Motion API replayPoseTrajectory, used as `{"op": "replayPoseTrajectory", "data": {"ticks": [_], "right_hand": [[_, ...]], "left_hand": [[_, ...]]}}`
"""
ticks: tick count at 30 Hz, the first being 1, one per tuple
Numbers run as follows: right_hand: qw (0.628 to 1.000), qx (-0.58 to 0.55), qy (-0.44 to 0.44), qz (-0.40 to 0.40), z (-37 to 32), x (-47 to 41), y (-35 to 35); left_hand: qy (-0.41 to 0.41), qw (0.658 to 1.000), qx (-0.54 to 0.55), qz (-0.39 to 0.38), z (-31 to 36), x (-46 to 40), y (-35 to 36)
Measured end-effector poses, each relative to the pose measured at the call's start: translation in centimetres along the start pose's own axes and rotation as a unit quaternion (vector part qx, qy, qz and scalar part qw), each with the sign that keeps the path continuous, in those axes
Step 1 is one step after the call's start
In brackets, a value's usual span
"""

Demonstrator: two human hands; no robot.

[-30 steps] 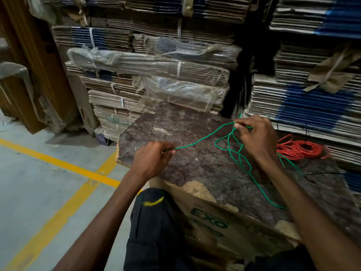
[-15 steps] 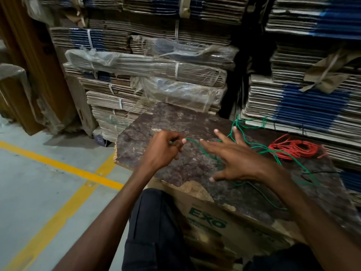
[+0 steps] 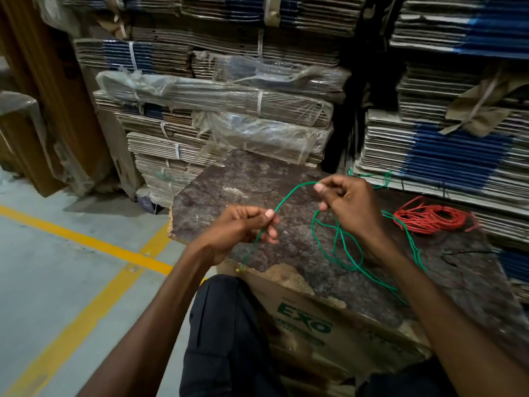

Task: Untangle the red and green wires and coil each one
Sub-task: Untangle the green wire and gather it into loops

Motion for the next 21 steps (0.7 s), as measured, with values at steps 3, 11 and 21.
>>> {"op": "replayPoseTrajectory", "data": {"ticks": [3,11,21], "right_hand": [[0.996,-0.023,0.041,0.072,0.9,-0.6,-1.1],[0.986,-0.058,0.100,0.119,3.3,-2.1,-2.5],[0.977,-0.094,0.167,0.093,6.4,-2.2,-1.7]], "left_hand": [[-0.014,1.000,0.020,0.009,-0.7,0.3,-0.1],[-0.011,0.997,0.080,0.000,-0.6,0.9,0.3],[0.020,0.969,0.245,-0.003,0.2,1.1,0.5]]}}
Point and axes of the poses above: each hand's wrist, its own x-axis away from the middle knuckle, its own y-axis out of the palm, z = x × y, the point moved 5 cm from there along -x, towards the middle knuckle, and after that the axes turned 9 degrees about x, right-handed, at the moved point
